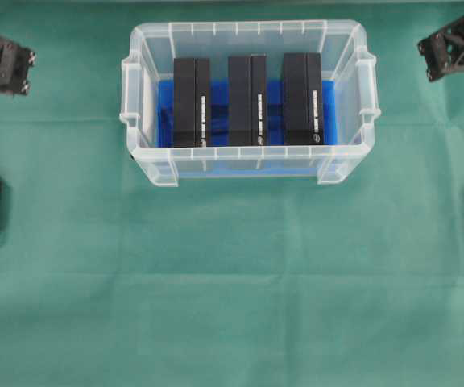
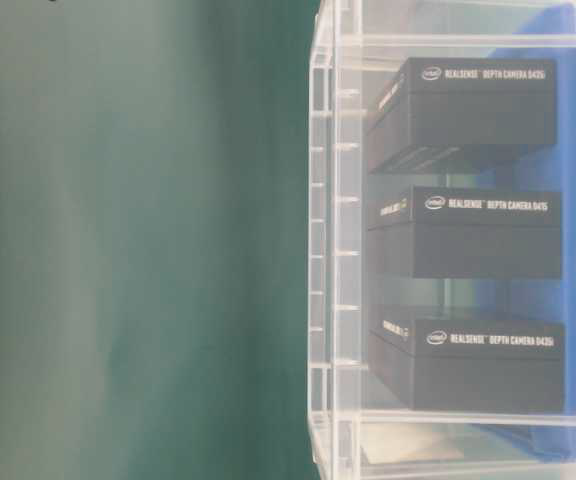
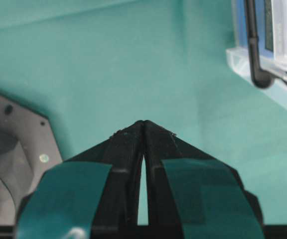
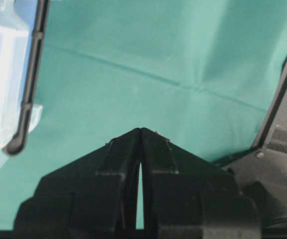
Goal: Take out the box from the case.
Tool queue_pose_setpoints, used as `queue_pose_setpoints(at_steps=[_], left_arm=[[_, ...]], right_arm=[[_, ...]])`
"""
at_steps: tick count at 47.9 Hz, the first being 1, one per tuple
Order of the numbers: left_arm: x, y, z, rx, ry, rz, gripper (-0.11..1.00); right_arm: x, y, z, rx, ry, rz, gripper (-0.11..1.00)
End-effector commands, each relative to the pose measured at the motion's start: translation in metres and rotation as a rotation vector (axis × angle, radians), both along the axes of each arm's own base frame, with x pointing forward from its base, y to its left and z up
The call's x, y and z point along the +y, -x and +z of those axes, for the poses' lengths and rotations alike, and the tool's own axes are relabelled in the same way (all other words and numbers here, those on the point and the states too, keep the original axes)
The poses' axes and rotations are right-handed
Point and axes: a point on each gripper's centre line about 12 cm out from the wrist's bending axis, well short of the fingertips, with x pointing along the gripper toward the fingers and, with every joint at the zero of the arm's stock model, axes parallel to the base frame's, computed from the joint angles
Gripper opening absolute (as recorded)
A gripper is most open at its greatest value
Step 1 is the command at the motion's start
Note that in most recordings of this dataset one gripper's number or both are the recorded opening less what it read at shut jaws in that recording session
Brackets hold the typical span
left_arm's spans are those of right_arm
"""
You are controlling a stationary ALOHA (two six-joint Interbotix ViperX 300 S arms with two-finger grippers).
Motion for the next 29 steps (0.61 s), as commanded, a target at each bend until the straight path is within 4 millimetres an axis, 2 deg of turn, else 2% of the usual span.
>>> queue_pose_setpoints(at_steps=[1, 20, 23, 29], left_arm=[[0.006, -0.002, 0.010, -0.025, -0.017, 0.017, 0.01], [0.006, -0.001, 0.009, -0.031, -0.006, 0.028, 0.04], [0.006, -0.001, 0.009, -0.031, -0.006, 0.026, 0.08], [0.006, 0.000, 0.008, -0.028, -0.006, 0.026, 0.30]], right_arm=[[-0.003, -0.001, 0.009, -0.028, 0.016, -0.010, 0.00], [-0.006, -0.005, 0.004, -0.056, 0.037, 0.001, 0.00], [-0.006, -0.004, 0.001, -0.048, 0.032, -0.002, 0.00], [-0.004, -0.001, -0.006, -0.032, 0.023, -0.003, 0.00]])
